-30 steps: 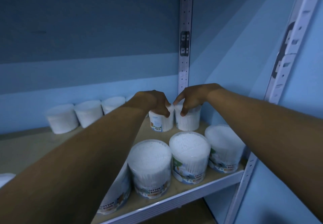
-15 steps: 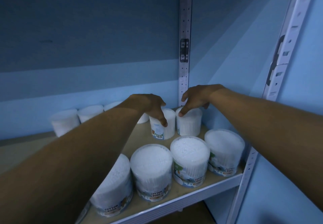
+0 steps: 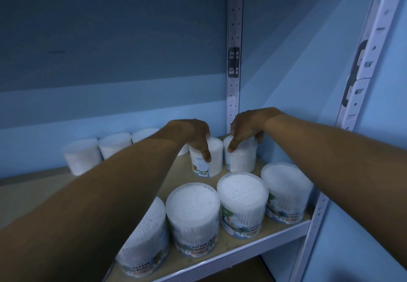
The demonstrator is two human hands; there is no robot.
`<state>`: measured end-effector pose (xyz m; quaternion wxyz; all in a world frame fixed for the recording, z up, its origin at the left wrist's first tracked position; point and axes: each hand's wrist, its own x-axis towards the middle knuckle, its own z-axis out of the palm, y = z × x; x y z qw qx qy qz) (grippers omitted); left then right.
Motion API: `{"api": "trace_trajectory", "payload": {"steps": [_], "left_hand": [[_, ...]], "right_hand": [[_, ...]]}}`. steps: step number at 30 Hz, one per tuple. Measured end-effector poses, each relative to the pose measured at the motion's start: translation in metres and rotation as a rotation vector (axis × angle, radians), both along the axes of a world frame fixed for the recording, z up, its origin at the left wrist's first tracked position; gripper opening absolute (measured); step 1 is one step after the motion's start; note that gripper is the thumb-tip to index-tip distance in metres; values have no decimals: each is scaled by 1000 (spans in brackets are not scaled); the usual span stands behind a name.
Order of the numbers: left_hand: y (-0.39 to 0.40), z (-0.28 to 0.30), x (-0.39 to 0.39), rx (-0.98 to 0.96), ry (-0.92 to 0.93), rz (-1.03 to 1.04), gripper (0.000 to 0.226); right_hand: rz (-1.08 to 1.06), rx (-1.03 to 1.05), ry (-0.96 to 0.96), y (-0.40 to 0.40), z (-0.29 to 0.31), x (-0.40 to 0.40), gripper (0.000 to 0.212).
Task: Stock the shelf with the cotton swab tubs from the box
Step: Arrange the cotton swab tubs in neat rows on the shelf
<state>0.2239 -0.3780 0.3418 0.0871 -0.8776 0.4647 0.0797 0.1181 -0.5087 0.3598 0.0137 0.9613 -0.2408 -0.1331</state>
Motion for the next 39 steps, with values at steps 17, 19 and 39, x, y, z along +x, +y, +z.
{"api": "trace_trajectory", "payload": {"steps": [17,19,39], "left_hand": [[-6,8,2,-75,221,164,106],[-3,5,3,-61,246,154,99],[0,2,-21,-92,129,237,92]], "right_hand": [[-29,12,17,0,12,1,90],[-46,-35,18,2,9,0,88],[-20,183,85,-14,6,-1,104]]}}
